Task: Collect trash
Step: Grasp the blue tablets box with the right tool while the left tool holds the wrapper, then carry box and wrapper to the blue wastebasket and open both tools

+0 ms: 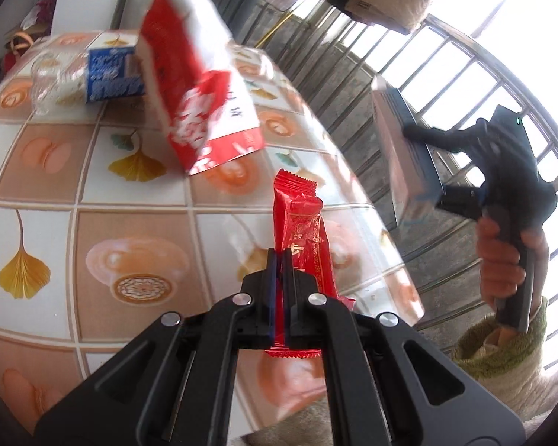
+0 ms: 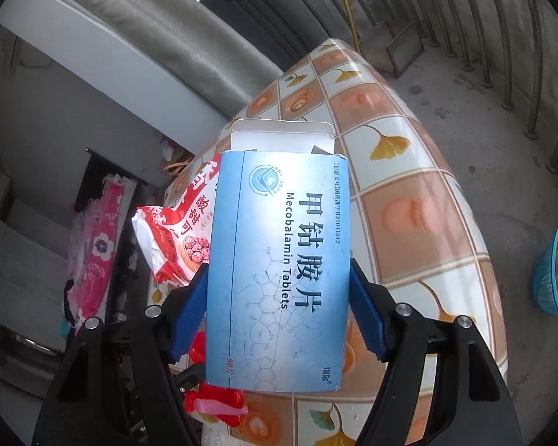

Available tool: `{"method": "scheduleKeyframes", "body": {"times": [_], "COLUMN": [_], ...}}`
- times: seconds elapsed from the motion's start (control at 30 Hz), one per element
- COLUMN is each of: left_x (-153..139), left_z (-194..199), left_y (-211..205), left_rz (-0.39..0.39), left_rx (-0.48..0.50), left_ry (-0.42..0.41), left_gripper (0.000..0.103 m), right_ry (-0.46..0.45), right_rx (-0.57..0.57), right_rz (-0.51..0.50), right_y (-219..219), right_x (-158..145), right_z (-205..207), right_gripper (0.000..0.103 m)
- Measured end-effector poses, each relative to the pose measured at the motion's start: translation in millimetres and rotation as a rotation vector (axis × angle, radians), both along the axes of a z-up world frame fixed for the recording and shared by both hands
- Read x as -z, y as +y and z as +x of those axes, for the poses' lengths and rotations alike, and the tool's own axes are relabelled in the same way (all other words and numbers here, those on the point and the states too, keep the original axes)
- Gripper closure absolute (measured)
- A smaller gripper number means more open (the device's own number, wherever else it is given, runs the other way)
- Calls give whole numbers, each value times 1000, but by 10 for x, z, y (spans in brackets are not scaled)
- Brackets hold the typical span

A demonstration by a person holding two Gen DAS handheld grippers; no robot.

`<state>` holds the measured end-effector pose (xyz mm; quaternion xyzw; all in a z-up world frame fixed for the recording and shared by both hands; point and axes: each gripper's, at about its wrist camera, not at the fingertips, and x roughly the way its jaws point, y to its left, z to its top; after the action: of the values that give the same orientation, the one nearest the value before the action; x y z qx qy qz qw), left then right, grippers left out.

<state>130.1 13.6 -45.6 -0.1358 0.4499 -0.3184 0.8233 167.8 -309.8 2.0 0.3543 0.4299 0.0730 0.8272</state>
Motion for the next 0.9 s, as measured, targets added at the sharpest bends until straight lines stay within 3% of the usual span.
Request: {"method": "scheduleKeyframes", "body": {"times": [0.27, 0.43, 0.7, 0.9], "left_x": [-286, -408, -555, -354], "left_z": [-62, -47, -23, -49], "left_y": [-407, -931, -2180, -3256], "left_rz": [0, -19, 3, 66], "left_rx": [93, 205, 410, 527], "left_ry": [-46, -37, -39, 21], "left_gripper": [102, 102, 102, 102], "right_ry": [-29, -50, -50, -14], "right_rx": [167, 320, 593, 747], "right_rz": [75, 101, 165, 267], "right_y": [-616, -1061, -1808, -2267], "right_x": [30, 73, 406, 955], "right_z": [-849, -1412, -2280, -2661], "right_gripper": [34, 34, 34, 34]}}
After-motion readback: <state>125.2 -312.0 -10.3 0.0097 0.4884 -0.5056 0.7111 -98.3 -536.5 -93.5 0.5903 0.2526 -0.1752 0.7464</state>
